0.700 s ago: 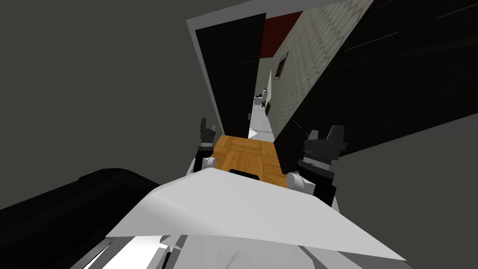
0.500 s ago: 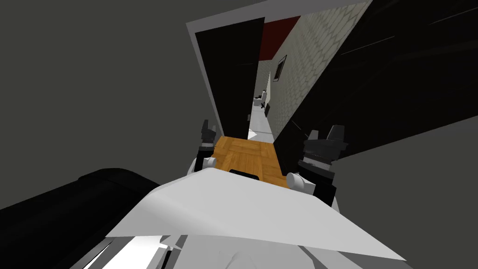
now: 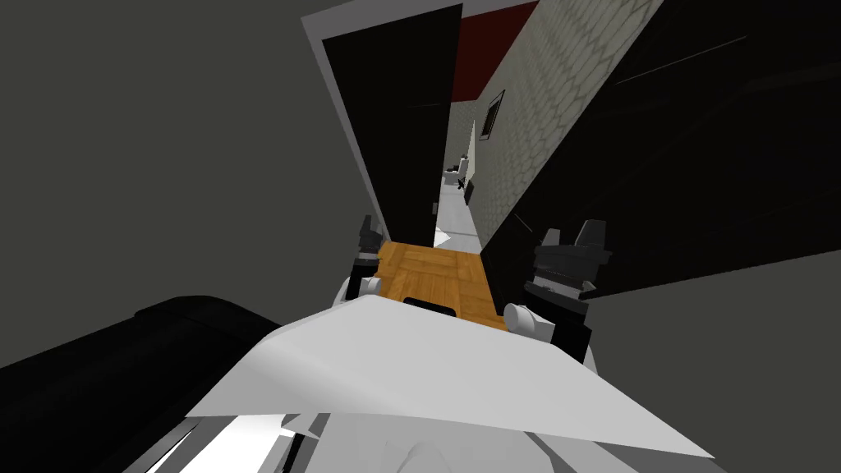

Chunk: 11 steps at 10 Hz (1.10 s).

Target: Pull the door open

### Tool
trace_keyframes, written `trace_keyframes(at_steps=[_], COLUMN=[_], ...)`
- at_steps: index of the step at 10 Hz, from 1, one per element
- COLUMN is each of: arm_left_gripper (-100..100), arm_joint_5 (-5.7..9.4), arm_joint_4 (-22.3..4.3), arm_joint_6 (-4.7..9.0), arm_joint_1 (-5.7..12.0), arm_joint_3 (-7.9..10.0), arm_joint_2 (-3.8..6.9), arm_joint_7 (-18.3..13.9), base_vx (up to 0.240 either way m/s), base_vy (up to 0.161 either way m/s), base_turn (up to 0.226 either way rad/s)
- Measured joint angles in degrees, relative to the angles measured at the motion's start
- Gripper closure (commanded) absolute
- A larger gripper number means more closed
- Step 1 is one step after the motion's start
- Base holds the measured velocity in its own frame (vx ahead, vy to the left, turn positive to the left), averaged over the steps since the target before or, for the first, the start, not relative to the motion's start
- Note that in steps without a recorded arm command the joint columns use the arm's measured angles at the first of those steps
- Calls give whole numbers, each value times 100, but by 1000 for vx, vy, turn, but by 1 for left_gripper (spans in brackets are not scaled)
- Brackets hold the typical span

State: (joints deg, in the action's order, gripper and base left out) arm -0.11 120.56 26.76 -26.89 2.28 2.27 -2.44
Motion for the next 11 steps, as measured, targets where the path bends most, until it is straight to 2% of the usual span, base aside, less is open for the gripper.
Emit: trace_keyframes(at_steps=[2,3,8,11], arm_left_gripper=[-100,-100,-100,-100], arm_joint_5=[21,43,69,88], arm_joint_4=[-280,-408,-926,-1296], arm_joint_6=[61,111,274,346], arm_joint_1=[104,99,171,303], arm_joint_3=[23,36,20,31], arm_joint_2=[56,106,187,232], arm_joint_7=[-19,-47,-80,-93], base_vx=[151,173,121,104], base_vy=[-35,-40,-32,-34], base_turn=[-37,-27,-26,-24])
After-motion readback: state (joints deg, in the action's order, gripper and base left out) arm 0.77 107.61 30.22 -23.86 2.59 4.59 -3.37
